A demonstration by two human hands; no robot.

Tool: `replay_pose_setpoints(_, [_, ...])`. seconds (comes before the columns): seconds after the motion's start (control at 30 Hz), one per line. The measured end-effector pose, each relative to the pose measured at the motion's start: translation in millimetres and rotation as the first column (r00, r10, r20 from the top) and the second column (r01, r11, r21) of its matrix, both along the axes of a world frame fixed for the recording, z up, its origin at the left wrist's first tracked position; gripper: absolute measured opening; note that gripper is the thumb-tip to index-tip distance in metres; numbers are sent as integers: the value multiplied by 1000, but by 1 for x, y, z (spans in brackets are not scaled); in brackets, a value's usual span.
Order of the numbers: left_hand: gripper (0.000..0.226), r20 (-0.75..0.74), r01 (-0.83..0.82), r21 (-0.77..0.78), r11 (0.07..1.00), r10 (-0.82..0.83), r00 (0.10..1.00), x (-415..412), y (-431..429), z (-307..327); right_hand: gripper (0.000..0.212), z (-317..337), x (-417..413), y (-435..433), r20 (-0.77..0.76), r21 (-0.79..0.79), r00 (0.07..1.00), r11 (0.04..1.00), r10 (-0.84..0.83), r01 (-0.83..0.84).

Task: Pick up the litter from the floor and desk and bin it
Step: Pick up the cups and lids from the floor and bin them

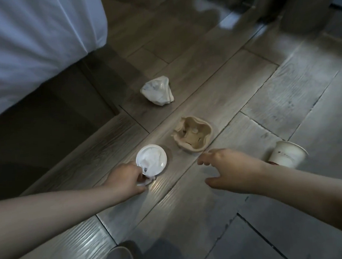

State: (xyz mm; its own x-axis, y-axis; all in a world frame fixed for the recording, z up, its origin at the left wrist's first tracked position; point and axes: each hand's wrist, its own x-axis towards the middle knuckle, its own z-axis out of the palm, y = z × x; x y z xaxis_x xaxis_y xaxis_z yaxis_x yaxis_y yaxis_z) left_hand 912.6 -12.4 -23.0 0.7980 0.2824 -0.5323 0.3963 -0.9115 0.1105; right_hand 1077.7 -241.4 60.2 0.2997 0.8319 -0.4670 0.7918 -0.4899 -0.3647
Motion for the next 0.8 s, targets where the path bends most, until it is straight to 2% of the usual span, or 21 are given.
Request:
replay_pose_setpoints(0.07, [55,9,25,35,999,-25,1000,0,2,-6,53,-2,4,-1,19,-6,1000,1000,11,-11])
replay_pose_setpoints(0.3, [15,76,-34,-11,999,34,997,-5,-3,-1,52,3,12,-5,49,10,998,999,-31,31])
replay_pose_setpoints(0.43, [14,139,-95,-21,995,97,986,-4,-1,2,51,1,13,-10,51,1,998,1000,-23,23])
replay_pose_setpoints(0.6, [34,63,48,95,994,-54,997,-7,-3,-3,51,5,12,-11,66,-22,997,999,-27,29])
replay_pose_setpoints(0.8, [23,64,119,65,991,-123,990,-8,-8,-11,52,2,14,-15,63,-49,997,998,-37,40])
